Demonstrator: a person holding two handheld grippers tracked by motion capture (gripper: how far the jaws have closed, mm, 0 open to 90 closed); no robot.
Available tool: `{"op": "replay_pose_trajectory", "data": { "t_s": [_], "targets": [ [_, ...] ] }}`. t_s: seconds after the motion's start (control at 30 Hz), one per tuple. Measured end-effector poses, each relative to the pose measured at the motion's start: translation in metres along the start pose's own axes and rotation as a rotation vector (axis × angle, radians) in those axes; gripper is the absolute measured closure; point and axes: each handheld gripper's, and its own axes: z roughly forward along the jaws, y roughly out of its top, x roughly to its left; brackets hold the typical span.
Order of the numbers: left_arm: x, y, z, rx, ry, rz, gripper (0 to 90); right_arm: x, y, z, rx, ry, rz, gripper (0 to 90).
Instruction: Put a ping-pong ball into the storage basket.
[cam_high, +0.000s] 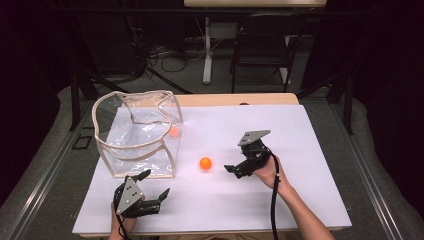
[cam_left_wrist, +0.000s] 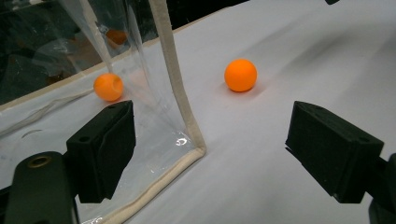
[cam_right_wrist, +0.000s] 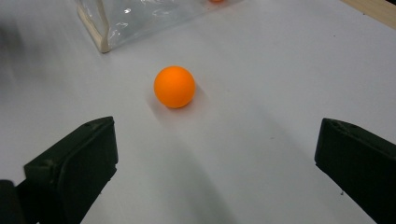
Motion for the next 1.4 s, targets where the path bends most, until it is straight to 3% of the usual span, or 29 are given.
{"op": "replay_pose_trajectory", "data": {
  "t_s": [0.2,0.57,0.87,1.4],
  "targets": [
    [0.000,0.000,0.001,0.000,-0.002,-0.002,15.8,0.002,0.002,0.003,0.008,0.007,-0.010,0.0],
    [0.000,0.000,0.003,0.004,-0.011,-0.004,15.8,0.005,0.006,0.002,-0.012,-0.025,-0.020,0.0],
    [-0.001,0.000,0.002,0.001,-0.008,-0.006,15.8,0.008,0.015,0.015,0.000,0.009,-0.029,0.0],
    [0.000,0.000,0.002,0.001,-0.004,-0.006,15.8,0.013,0.026,0.034,0.007,0.030,-0.058,0.0]
  ]
}}
